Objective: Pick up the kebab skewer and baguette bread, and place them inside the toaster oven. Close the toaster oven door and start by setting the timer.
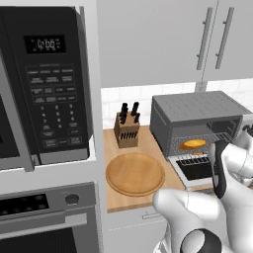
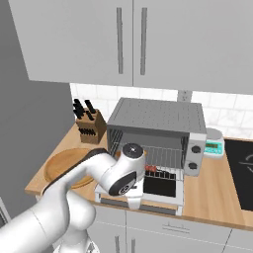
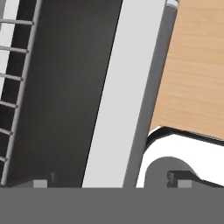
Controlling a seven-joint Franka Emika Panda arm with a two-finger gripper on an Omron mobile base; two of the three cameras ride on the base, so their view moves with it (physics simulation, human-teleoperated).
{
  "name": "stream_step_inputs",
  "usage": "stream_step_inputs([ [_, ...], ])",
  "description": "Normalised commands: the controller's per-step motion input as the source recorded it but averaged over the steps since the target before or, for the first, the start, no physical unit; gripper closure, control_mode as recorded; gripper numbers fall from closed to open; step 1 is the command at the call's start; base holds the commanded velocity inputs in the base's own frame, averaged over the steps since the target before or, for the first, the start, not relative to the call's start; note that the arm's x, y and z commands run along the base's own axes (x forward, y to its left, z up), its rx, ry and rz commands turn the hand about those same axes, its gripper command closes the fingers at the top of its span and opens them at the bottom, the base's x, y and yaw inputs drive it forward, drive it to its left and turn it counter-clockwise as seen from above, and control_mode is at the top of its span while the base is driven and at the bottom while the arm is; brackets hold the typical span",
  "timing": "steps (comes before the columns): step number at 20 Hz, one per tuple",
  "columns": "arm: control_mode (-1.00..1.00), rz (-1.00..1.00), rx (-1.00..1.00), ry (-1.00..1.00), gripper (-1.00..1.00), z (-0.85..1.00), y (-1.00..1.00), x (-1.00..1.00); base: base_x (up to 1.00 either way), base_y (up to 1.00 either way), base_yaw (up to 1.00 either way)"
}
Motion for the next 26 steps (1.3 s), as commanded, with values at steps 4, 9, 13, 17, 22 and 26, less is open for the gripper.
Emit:
stream_step_inputs([
  [4,-1.0,-0.02,0.0,0.23,-1.0,-0.18,-0.01,0.4,0.0,0.0,0.0],
  [9,-1.0,0.0,0.01,0.28,-1.0,-0.12,-0.02,0.04,0.0,0.0,0.0],
  [13,-1.0,0.0,0.06,0.13,-1.0,-0.3,-0.11,-0.01,0.0,0.0,0.0],
  [17,-1.0,0.0,0.09,0.0,-1.0,-0.31,-0.04,0.0,0.0,0.0,0.0],
  [22,-1.0,0.0,0.1,0.0,-1.0,-0.3,0.0,0.18,0.0,0.0,0.0],
  [26,-1.0,0.0,0.09,-0.1,-1.0,-0.18,0.09,0.34,0.0,0.0,0.0],
])
